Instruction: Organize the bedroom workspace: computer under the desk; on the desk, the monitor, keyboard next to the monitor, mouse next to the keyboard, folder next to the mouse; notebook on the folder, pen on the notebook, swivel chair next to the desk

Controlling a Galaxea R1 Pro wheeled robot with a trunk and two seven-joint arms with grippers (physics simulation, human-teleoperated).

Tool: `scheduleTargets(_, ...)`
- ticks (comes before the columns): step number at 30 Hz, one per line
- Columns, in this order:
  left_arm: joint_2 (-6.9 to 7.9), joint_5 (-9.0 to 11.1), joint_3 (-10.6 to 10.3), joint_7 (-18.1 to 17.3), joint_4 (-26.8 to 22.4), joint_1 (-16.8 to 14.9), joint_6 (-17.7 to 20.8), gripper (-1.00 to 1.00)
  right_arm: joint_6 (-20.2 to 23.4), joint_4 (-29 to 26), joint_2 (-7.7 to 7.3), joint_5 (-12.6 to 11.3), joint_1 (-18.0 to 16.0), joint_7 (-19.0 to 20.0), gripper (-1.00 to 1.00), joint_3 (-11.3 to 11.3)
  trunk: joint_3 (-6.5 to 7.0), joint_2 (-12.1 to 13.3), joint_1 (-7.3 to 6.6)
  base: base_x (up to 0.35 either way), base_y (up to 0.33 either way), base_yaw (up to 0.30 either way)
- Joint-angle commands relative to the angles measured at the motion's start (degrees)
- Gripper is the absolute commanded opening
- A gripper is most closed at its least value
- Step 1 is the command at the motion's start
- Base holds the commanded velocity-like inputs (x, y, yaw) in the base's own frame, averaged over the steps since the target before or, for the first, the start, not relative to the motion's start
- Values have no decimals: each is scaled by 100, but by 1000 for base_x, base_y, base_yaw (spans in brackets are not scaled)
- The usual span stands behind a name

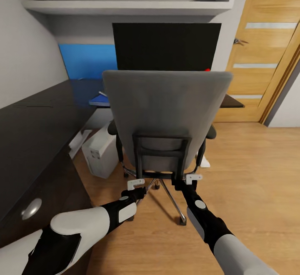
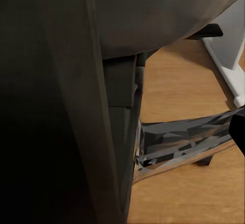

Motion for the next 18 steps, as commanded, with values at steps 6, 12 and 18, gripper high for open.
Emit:
scheduleTargets(6, 0, 38, -26, 33, -10, -8, -34, 100, -29, 11, -6, -73, -6, -45, 100, 33, -5, -2, 3, 331, -48, 0)
scheduleTargets(12, 0, 38, -26, 48, -11, -7, -42, 100, -28, 11, -7, -71, -6, -45, 100, 33, -5, -2, 3, 330, -90, 0)
scheduleTargets(18, 0, 38, -26, 50, -9, -6, -41, 100, -29, 11, -7, -73, -6, -45, 100, 33, -5, -2, 3, 98, -156, 0)
